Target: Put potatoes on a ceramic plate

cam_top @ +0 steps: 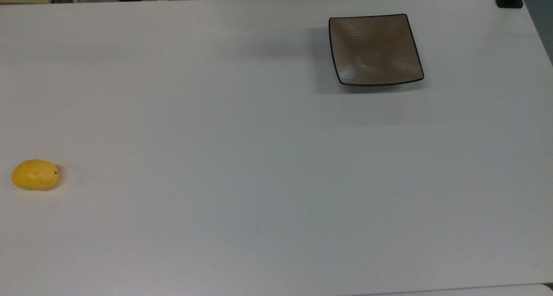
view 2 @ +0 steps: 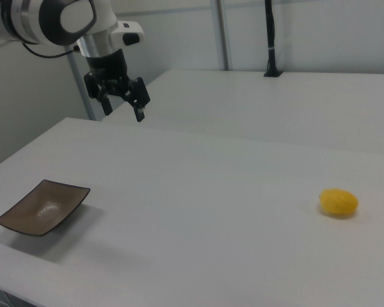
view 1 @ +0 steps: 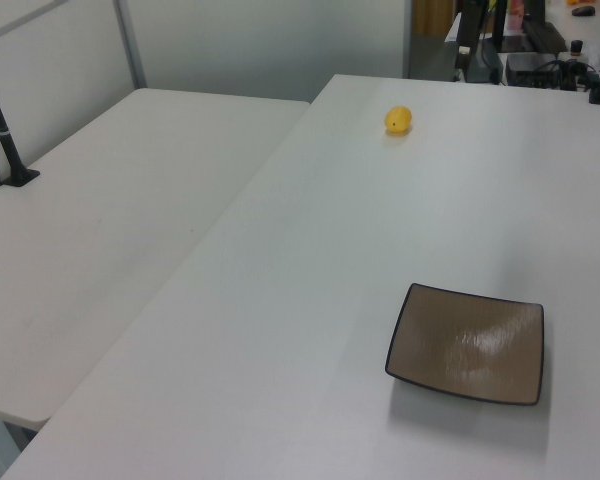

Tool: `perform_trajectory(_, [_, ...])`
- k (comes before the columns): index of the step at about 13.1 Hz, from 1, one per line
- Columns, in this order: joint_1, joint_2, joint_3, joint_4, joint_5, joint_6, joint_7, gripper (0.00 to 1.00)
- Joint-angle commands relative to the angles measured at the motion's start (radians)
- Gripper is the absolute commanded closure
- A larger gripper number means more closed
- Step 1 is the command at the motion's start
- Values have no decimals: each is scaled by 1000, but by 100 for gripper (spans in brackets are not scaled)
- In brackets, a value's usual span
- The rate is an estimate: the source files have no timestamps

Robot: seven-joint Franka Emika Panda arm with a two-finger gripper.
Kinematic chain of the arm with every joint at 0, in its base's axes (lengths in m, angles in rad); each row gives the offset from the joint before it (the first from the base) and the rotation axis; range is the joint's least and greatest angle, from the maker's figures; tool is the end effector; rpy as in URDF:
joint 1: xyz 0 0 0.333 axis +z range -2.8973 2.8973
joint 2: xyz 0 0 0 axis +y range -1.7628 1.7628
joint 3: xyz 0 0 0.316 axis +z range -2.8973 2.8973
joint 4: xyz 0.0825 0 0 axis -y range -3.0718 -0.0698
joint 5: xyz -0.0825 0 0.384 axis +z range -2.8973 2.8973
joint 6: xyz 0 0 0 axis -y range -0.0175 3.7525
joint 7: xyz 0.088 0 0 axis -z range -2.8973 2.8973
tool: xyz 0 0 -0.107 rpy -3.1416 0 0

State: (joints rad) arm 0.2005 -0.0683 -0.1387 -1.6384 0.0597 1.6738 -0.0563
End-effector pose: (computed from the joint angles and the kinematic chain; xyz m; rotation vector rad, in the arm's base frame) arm 0.5423 0.0367 0.6392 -3.0631 -0.1761 -0.1579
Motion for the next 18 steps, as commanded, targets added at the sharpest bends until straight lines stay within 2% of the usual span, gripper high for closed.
perform_trajectory(1, [-12,-7,-13,-12,23,24,16,0])
perform_trajectory(3, [-36,1,-13,8,23,30,33,0])
perform_trajectory(5, [-46,24,-16,34,9,38,155,0])
perform_trajectory(8, [-55,83,-70,63,8,157,350,0])
perform_trajectory(10, [-76,174,-100,144,-1,204,481,0])
perform_trajectory(13, [-144,287,-101,253,0,260,611,0])
perform_trajectory(16, [-202,381,-99,305,6,343,685,0])
perform_trajectory(18, [-257,489,-93,405,11,391,759,0])
